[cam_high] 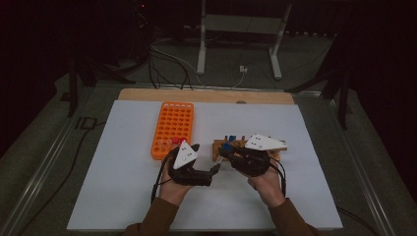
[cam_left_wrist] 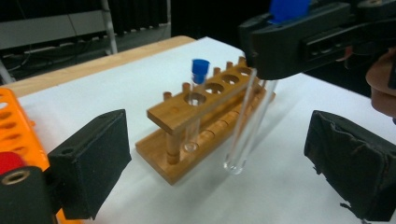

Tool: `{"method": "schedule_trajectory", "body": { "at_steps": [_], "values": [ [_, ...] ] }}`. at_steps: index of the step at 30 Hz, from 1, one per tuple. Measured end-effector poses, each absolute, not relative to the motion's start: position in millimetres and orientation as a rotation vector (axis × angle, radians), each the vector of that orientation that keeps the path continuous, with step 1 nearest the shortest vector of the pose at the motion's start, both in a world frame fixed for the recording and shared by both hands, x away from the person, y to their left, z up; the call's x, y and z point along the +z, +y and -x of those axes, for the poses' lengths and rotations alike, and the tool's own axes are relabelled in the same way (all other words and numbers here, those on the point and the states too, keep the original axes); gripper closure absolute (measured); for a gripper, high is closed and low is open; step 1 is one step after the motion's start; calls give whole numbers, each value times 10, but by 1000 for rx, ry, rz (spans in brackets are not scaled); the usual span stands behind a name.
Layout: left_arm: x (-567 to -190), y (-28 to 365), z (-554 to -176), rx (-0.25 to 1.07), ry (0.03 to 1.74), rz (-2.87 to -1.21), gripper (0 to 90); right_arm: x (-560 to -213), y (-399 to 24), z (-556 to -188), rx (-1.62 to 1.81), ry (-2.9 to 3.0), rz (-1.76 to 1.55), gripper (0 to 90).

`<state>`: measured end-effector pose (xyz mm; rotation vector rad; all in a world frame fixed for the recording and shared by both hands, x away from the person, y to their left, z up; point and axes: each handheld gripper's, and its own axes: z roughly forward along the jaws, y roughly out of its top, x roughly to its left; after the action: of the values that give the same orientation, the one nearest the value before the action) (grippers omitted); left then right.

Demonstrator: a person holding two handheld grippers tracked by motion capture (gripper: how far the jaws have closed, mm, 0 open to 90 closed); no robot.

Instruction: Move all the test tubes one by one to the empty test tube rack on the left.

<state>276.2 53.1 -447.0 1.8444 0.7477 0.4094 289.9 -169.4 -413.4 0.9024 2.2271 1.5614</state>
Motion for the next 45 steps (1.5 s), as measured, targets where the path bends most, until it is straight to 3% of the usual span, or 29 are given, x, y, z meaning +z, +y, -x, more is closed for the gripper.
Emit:
{"method": "schedule_trajectory", "body": {
  "at_steps": [5,8,13,21,26,38,45],
  "values": [
    [-4479,448,-2730,401,727,-1872,84,-4165,-1629,-2879,1555,2251,-879,764],
    [-4479,433,-2711,419,734,-1866,173,-4174,-1596,-2864,1552,2264,-870,764],
    [-4476,446,-2687,416,695,-1872,467,-4193,-1562,-2860,1560,2292,-872,764],
    [-4488,448,-2690,385,667,-1895,757,-4209,-1530,-2848,1565,2313,-859,764],
    [-4485,452,-2690,382,666,-1891,772,-4202,-1535,-2847,1568,2316,-852,750],
    [-4467,607,-2755,405,726,-1858,774,-4066,-1750,-2900,1704,2210,-895,278],
    [-4432,716,-2786,417,755,-1830,774,-4066,-1822,-2946,1622,2176,-948,149]
  ]
}}
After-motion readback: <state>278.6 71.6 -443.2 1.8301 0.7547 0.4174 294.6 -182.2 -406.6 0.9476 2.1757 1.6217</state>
